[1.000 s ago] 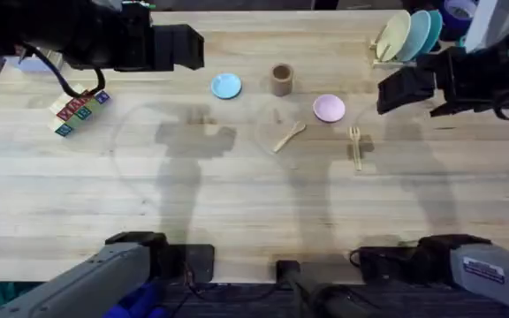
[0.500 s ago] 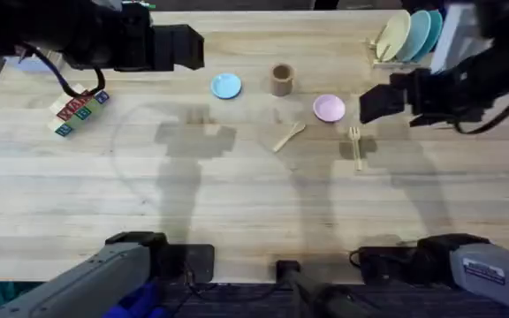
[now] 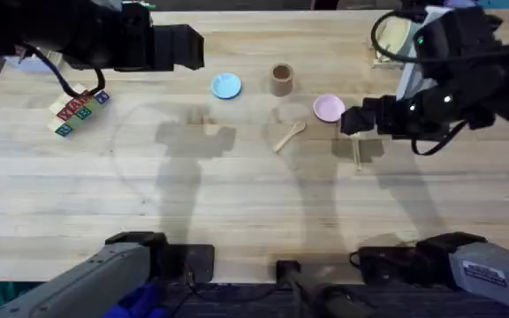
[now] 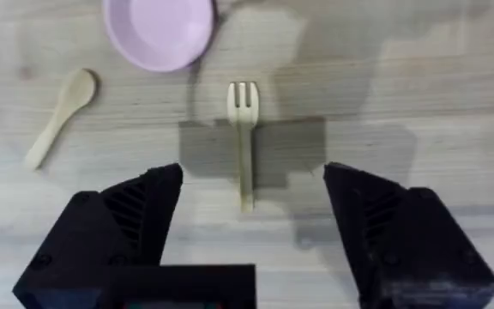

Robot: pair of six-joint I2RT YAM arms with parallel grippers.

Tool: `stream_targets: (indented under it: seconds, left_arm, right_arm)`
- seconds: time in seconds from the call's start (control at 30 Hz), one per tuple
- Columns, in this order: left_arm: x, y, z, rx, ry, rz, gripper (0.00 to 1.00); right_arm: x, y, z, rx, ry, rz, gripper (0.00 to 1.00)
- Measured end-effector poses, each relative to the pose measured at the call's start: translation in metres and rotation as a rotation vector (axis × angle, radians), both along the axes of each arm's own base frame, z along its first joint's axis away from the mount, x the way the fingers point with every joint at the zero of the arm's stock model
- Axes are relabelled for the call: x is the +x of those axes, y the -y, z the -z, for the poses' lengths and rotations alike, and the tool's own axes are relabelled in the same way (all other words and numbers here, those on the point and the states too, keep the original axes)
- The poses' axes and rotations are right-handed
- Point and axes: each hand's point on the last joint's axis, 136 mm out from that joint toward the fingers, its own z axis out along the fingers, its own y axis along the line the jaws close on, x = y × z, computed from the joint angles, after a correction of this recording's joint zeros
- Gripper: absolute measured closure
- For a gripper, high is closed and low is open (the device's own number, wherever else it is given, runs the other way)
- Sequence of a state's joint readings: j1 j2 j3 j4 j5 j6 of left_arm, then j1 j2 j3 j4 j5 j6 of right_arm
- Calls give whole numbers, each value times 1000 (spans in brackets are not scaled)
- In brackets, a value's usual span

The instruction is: Pick up a utensil and set it on the pink plate, then put the other utensil in the container.

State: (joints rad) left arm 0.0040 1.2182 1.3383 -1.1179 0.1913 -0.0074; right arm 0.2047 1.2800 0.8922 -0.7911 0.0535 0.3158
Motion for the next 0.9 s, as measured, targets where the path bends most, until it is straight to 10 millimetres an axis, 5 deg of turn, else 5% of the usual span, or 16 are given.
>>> stream_targets:
  seconds: [0.6,0.9]
  left_arm:
    - [0,0,0,0,0,0,7]
    - [0,0,0,0,0,0,8]
  right_arm:
    - [-8,4,54,-21,-125,78,11]
    - [-2,6,58,-33,-112,110,23]
